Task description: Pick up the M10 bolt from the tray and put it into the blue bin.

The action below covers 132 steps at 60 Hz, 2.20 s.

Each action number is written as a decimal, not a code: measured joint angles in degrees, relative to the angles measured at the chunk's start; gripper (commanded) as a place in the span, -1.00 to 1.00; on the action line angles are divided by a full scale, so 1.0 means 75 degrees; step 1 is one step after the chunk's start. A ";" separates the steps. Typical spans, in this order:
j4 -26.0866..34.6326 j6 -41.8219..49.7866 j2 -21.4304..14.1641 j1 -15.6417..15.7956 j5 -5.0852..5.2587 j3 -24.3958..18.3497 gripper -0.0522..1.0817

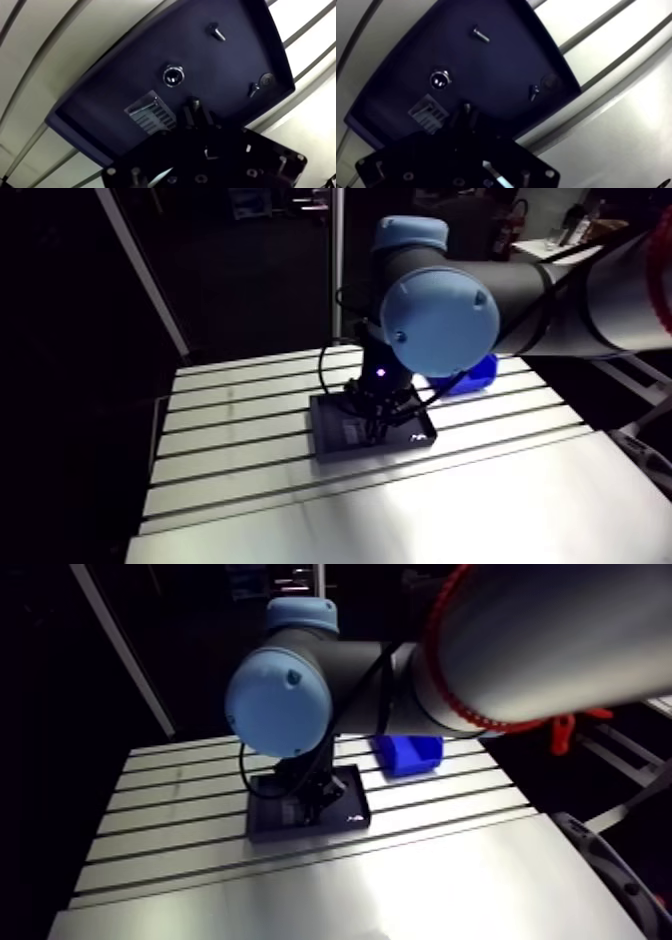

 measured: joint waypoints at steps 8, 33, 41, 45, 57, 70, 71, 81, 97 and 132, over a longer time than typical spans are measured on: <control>-0.0102 -0.0002 -0.0021 0.0000 0.0006 0.0005 0.72; -0.0260 -0.0003 -0.0090 0.0000 0.0024 0.0031 0.73; -0.0328 -0.0003 -0.0138 0.0000 0.0050 0.0032 0.74; -0.0349 -0.0005 -0.0169 0.0000 0.0059 0.0025 0.74; -0.0382 -0.0074 -0.0239 -0.0001 0.0073 -0.0040 0.84; -0.0384 -0.0364 -0.0313 -0.0015 0.0076 -0.0193 0.93; -0.0384 -0.0393 -0.0321 -0.0016 0.0077 -0.0208 0.94; -0.0350 -0.0753 -0.0395 -0.0023 0.0088 -0.0370 0.98; -0.0191 -0.1841 -0.0624 -0.0026 0.0084 -0.0590 0.98; 0.0617 -0.5411 -0.0969 -0.0378 0.0519 -0.1453 0.98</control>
